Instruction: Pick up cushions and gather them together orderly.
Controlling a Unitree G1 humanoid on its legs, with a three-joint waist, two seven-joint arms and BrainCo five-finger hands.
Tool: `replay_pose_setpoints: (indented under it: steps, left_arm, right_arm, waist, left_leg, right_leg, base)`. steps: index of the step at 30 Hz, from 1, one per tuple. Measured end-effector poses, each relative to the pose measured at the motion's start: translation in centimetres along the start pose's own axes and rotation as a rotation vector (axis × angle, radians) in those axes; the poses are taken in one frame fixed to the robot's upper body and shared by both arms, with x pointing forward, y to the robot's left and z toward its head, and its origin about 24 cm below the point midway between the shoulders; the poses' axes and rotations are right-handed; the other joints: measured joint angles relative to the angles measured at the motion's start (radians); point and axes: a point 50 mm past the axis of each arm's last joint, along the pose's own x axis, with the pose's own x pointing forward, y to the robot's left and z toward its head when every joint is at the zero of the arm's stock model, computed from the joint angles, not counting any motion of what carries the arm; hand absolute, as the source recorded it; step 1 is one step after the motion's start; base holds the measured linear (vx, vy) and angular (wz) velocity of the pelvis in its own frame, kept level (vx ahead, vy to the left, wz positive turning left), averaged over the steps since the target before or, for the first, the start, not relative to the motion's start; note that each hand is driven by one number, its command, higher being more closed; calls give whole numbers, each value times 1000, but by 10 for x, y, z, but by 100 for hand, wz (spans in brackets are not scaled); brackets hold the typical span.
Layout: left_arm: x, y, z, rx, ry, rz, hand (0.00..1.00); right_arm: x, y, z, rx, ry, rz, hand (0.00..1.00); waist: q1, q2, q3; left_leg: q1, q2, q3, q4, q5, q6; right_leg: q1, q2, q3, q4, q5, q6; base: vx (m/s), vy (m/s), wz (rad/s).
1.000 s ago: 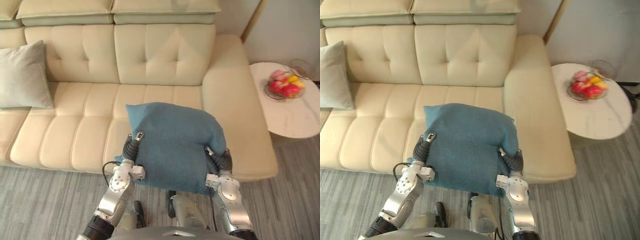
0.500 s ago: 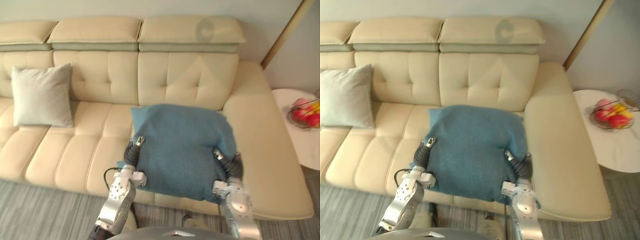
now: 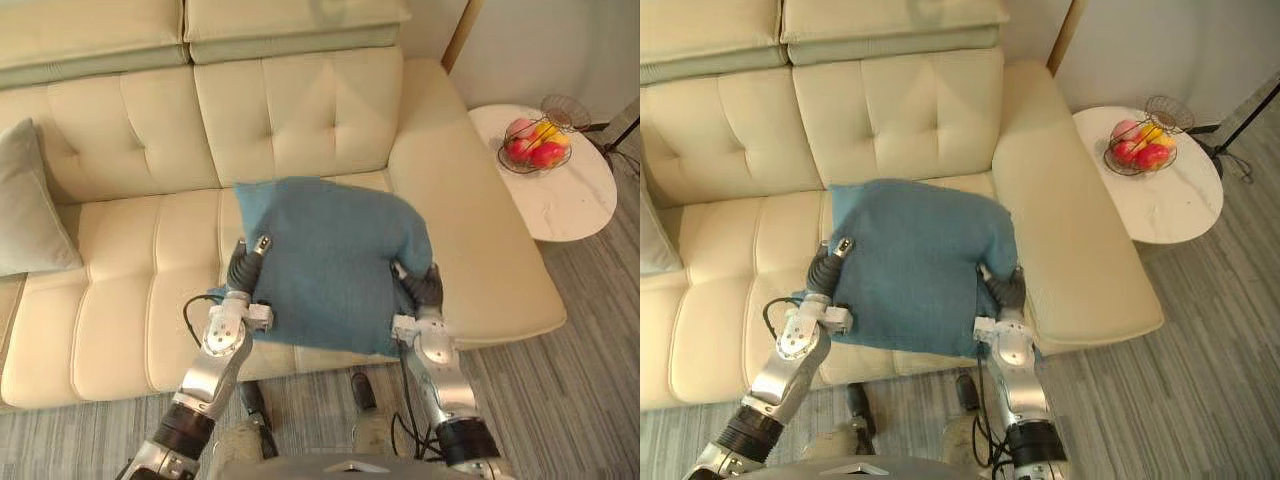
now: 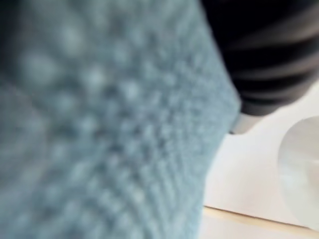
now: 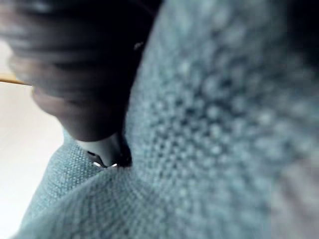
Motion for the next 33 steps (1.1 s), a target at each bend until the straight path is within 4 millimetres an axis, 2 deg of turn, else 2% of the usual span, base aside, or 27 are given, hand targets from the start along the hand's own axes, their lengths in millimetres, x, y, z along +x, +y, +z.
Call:
replay_pose_setpoints:
  steps: [3,5,7,8,9,10,11,12,13,14,15,16,17,18,20,22,23,25,26,31,33]
  left_arm:
    - [3,0,2,1,-12,4,100]
    - [22,-2,17,18,-73,7,100]
    - [81,-2,73,126,-239,18,100]
    - [113,-7,121,178,-354,35,100]
    - [123,-8,144,183,-408,54,100]
    - [140,-17,213,170,-565,104,100]
    - [142,-25,251,139,-658,130,100]
    - [138,-32,288,89,-755,155,100]
    - [132,-35,314,51,-825,168,100]
    - [130,-37,323,44,-853,175,100]
    - [126,-40,338,28,-899,186,100]
    - [125,-43,346,21,-914,189,100]
    - [124,-45,352,19,-923,191,0]
    - [124,-46,356,18,-930,193,0]
    - [117,-50,381,10,-977,207,0]
    - [113,-54,395,0,-999,206,0]
    - [110,-51,403,-1,-1014,218,0]
    - [111,-50,405,-5,-1003,223,0]
    - [113,-50,403,-1,-994,223,0]
    - [127,-49,391,51,-895,202,0]
    - [131,-54,384,50,-851,172,0]
  right_arm:
    - [4,2,5,-5,-21,8,100]
    - [20,8,25,6,-95,0,100]
    - [66,21,84,61,-254,-50,100]
    - [93,26,132,118,-354,-101,100]
    - [101,28,156,151,-399,-127,100]
    - [113,35,230,223,-563,-195,100]
    - [110,36,275,256,-673,-250,100]
    - [98,37,322,299,-799,-304,100]
    - [86,39,352,324,-886,-336,100]
    - [81,40,362,333,-918,-348,100]
    - [72,40,382,342,-974,-377,100]
    - [68,40,394,341,-999,-398,100]
    - [66,40,403,334,-1010,-412,0]
    - [65,40,408,334,-1014,-413,0]
    - [60,38,430,348,-1026,-443,0]
    - [57,34,441,355,-1027,-460,0]
    - [58,33,448,358,-1015,-455,0]
    - [63,31,450,344,-986,-451,0]
    - [70,29,447,324,-946,-440,0]
    - [85,33,436,326,-844,-353,0]
    - [90,28,431,327,-825,-332,0]
  waist:
    - [0,3,16]
    - [1,9,54]
    - [16,12,134]
    - [16,20,179]
    - [16,22,196]
    - [12,37,251]
    - [14,47,283]
    - [17,65,297]
    - [23,69,299]
    - [24,70,300]
    - [26,72,302]
    - [29,73,313]
    - [35,74,319]
    - [38,74,319]
    - [36,77,321]
    - [49,80,335]
    - [53,84,361]
    - [53,89,382]
    - [63,90,388]
    - [64,91,404]
    - [66,91,404]
  left_leg:
    - [-2,1,-3,1,2,0]
    - [-47,1,-7,11,12,5]
    - [-152,5,-13,23,43,9]
    - [-216,4,-35,23,75,17]
    - [-244,5,-42,21,89,19]
    - [-313,1,-65,3,136,26]
    - [-342,-2,-76,-22,172,28]
    - [-384,-5,-91,-60,209,28]
    - [-413,-8,-101,-92,236,22]
    - [-429,-8,-109,-92,240,20]
    - [-455,-10,-128,-92,248,17]
    - [-458,-15,-150,-92,252,12]
    - [-462,-20,-176,-92,254,9]
    - [-470,-24,-186,-92,255,7]
    - [-535,-39,-229,-92,283,-32]
    - [-569,-38,-247,-92,285,-35]
    - [-586,-41,-255,-92,290,-41]
    - [-613,-49,-272,-92,312,-72]
    - [-634,-49,-281,-92,312,-72]
    - [-689,-52,-286,-92,312,-72]
    - [-710,-50,-299,-92,296,-90]
  right_leg:
    - [-1,1,-1,2,0,0]
    - [-45,1,-1,17,6,8]
    - [-158,6,1,54,25,23]
    - [-221,11,-8,69,43,24]
    - [-250,12,-14,75,51,26]
    - [-318,14,-29,87,79,41]
    - [-354,14,-34,90,91,44]
    - [-404,13,-52,91,101,48]
    - [-442,15,-58,93,105,51]
    - [-454,15,-61,95,106,51]
    - [-477,10,-79,105,101,53]
    - [-478,6,-85,115,91,56]
    - [-488,0,-90,132,77,56]
    - [-500,-4,-95,144,70,58]
    - [-562,-16,-108,178,52,59]
    - [-595,-15,-114,185,52,59]
    - [-611,-17,-121,195,51,59]
    - [-631,-27,-133,203,48,58]
    - [-655,-27,-136,212,46,59]
    - [-725,-28,-134,255,34,62]
    - [-763,-27,-135,295,21,62]
  base:
    - [-12,-4,2]
    - [-99,-5,6]
    - [-231,1,9]
    - [-199,2,19]
    - [-256,-4,38]
    - [-236,-6,33]
    - [-278,-8,40]
    - [-193,5,26]
    - [-110,7,23]
    - [-73,24,23]
    - [6,17,30]
    - [30,6,33]
    - [47,-19,24]
    - [69,-34,30]
    - [48,-23,34]
    - [20,-11,15]
    - [18,-10,15]
    - [4,-15,23]
    - [-6,-25,15]
    - [-23,-19,2]
    - [-44,-30,7]
